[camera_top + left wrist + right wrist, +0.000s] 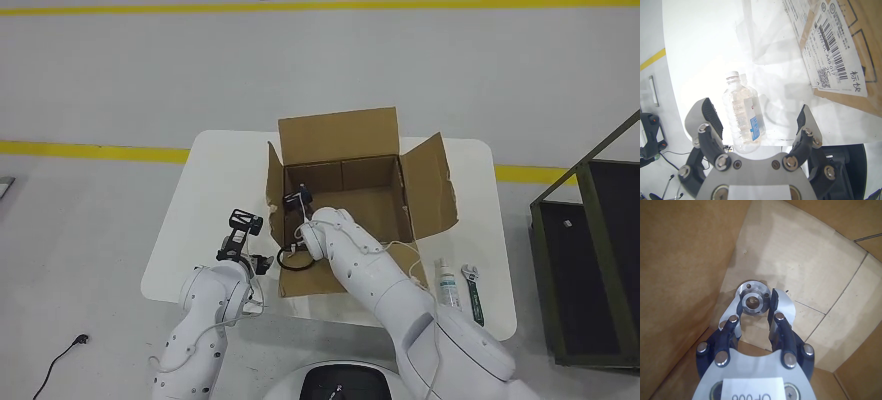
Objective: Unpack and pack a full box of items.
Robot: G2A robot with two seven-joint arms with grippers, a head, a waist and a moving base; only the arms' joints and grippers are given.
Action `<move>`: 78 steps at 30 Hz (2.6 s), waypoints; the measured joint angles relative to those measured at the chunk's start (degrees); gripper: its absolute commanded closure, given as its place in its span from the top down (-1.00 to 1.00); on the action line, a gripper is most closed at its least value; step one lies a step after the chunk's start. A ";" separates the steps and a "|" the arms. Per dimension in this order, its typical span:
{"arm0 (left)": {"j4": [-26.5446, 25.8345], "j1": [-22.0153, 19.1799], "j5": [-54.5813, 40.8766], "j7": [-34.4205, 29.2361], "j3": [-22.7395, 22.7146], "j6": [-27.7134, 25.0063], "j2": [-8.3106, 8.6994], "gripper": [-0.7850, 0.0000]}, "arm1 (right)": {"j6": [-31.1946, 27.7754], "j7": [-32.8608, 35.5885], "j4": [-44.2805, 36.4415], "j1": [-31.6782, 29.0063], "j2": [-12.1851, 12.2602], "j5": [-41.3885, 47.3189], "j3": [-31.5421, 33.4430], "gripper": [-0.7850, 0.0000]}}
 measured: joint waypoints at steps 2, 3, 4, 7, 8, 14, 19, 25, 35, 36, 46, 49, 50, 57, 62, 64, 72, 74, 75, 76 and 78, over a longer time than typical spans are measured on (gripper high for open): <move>0.00 0.00 0.00 0.00 0.00 0.00 0.00 1.00 | 0.06 0.01 0.23 0.14 -0.07 -0.03 0.13 -0.92; 0.00 0.00 0.00 0.00 0.00 0.00 0.00 1.00 | 0.12 0.04 0.31 0.21 -0.10 -0.05 0.18 -1.00; 0.00 0.00 0.00 0.00 0.00 0.00 0.00 1.00 | 0.14 0.08 0.38 0.28 -0.13 -0.07 0.23 -1.00; 0.00 0.00 0.00 0.00 0.00 0.00 0.00 1.00 | 0.18 0.13 0.65 0.49 -0.20 -0.07 0.46 -1.00; 0.00 0.00 0.00 0.00 0.00 0.00 0.00 1.00 | 0.18 0.18 0.76 0.59 -0.21 -0.05 0.56 -1.00; 0.00 0.00 0.00 0.00 0.00 0.00 0.00 1.00 | 1.19 0.58 1.09 1.52 -0.12 0.21 1.35 -1.00; 0.00 0.00 0.00 0.00 0.00 0.00 0.00 1.00 | 2.38 0.76 1.08 2.50 0.33 0.13 2.17 -1.00; 0.00 0.00 0.00 0.00 0.00 0.00 0.00 1.00 | 3.62 1.16 0.46 3.20 1.21 -0.15 3.28 -1.00; 0.00 0.00 0.00 0.00 0.00 0.00 0.00 1.00 | 6.52 2.07 -2.98 3.18 3.28 -2.36 4.98 -1.00; 0.00 0.00 0.00 0.00 0.00 0.00 0.00 1.00 | 6.73 2.24 -3.58 3.08 3.50 -2.63 5.16 -1.00; 0.00 0.00 0.00 0.00 0.00 0.00 0.00 1.00 | 8.72 5.79 -18.30 -0.94 7.11 -8.20 7.95 -1.00; 0.00 0.00 0.00 0.00 0.00 0.00 0.00 1.00 | 9.57 8.87 -26.79 -4.04 8.88 -12.20 9.44 -1.00; 0.00 0.00 0.00 0.00 0.00 0.00 0.00 1.00 | 9.76 10.40 -30.52 -5.66 9.68 -14.11 10.25 -1.00; 0.00 0.00 0.00 0.00 0.00 0.00 0.00 1.00 | 7.95 18.46 -49.88 -16.40 13.65 -24.32 15.93 -1.00; 0.00 0.00 0.00 0.00 0.00 0.00 0.00 1.00 | 6.91 20.21 -51.85 -19.48 14.19 -25.65 17.15 -1.00; 0.00 0.00 0.00 0.00 0.00 0.00 0.00 1.00 | 6.92 20.19 -51.80 -19.42 14.18 -25.61 17.12 -1.00; 0.00 0.00 0.00 0.00 0.00 0.00 0.00 1.00 | 6.94 20.17 -51.81 -19.40 14.17 -25.60 17.11 -1.00; 0.00 0.00 0.00 0.00 0.00 0.00 0.00 1.00 | 6.94 20.16 -51.81 -19.41 14.17 -25.60 17.12 -1.00; 0.00 0.00 0.00 0.00 0.00 0.00 0.00 1.00 | 6.87 19.96 -51.87 -19.57 14.18 -25.53 17.18 -1.00; 0.00 0.00 0.00 0.00 0.00 0.00 0.00 1.00 | 6.68 19.31 -52.02 -19.96 14.22 -25.33 17.39 -1.00; 0.00 0.00 0.00 0.00 0.00 0.00 0.00 1.00 | 6.18 17.38 -53.04 -20.76 14.40 -25.03 18.45 -1.00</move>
